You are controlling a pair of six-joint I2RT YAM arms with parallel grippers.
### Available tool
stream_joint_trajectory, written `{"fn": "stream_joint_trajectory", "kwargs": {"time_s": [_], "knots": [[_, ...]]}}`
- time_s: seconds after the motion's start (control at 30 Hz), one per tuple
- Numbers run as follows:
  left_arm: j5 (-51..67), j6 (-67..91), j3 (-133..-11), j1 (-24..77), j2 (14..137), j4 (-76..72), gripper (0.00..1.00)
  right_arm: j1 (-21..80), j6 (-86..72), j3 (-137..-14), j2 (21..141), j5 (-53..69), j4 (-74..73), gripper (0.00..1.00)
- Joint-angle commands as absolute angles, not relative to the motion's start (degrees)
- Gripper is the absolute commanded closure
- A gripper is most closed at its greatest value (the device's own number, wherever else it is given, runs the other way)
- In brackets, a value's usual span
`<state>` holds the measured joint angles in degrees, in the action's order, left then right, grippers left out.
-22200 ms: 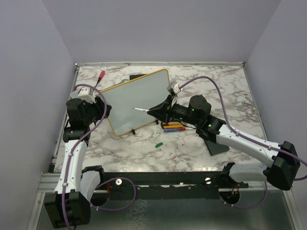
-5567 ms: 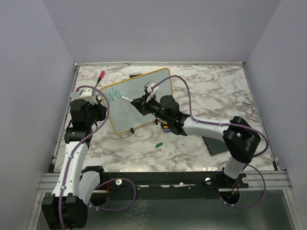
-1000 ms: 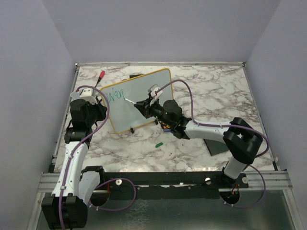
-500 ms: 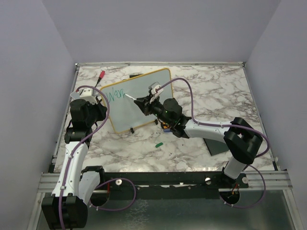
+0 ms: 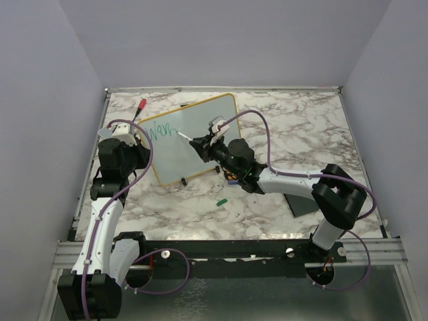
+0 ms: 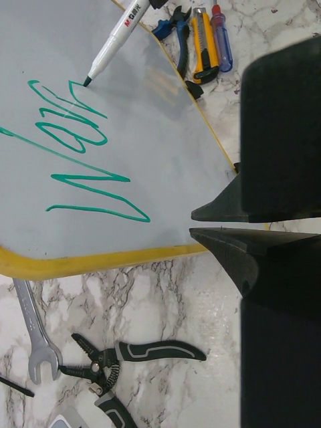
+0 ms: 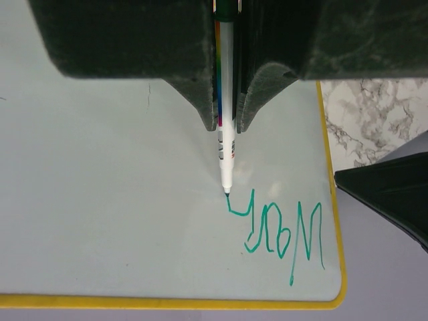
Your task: Write a sentence on the whiteboard
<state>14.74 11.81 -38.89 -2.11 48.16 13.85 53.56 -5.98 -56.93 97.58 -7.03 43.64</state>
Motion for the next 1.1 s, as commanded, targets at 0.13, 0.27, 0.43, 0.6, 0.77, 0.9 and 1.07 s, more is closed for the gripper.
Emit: {"fn": "stream_joint_trajectory", "kwargs": {"time_s": [0.13, 0.27, 0.43, 0.6, 0.77, 0.9, 1.07], "knots": [[16.3, 12.2, -39.1, -2.0, 47.4, 13.6, 0.92, 53.4, -6.1, -54.8, 96.6, -8.4, 42.2, 0.99], [16.4, 12.2, -39.1, -2.0, 47.4, 13.6, 0.92, 53.5, -5.9, -55.2, 96.3, -9.1, 42.6, 0.99], [16.4, 12.1, -39.1, -2.0, 47.4, 13.6, 0.92, 53.4, -5.6, -56.6, 96.3, -9.4, 43.1, 0.99], [16.5, 12.1, -39.1, -2.0, 47.4, 13.6, 0.92, 53.4, -5.2, -57.9, 96.5, -9.4, 43.7, 0.99], [16.5, 12.2, -39.1, -2.0, 47.4, 13.6, 0.92, 53.4, -4.8, -59.2, 96.7, -9.8, 43.9, 0.99], [16.5, 12.2, -39.1, -2.0, 47.4, 13.6, 0.92, 53.4, -4.5, -59.6, 96.8, -10.9, 44.0, 0.99], [16.5, 12.2, -39.1, -1.9, 47.4, 13.5, 0.92, 53.4, -4.1, -59.1, 96.6, -13.3, 43.8, 0.99]]}}
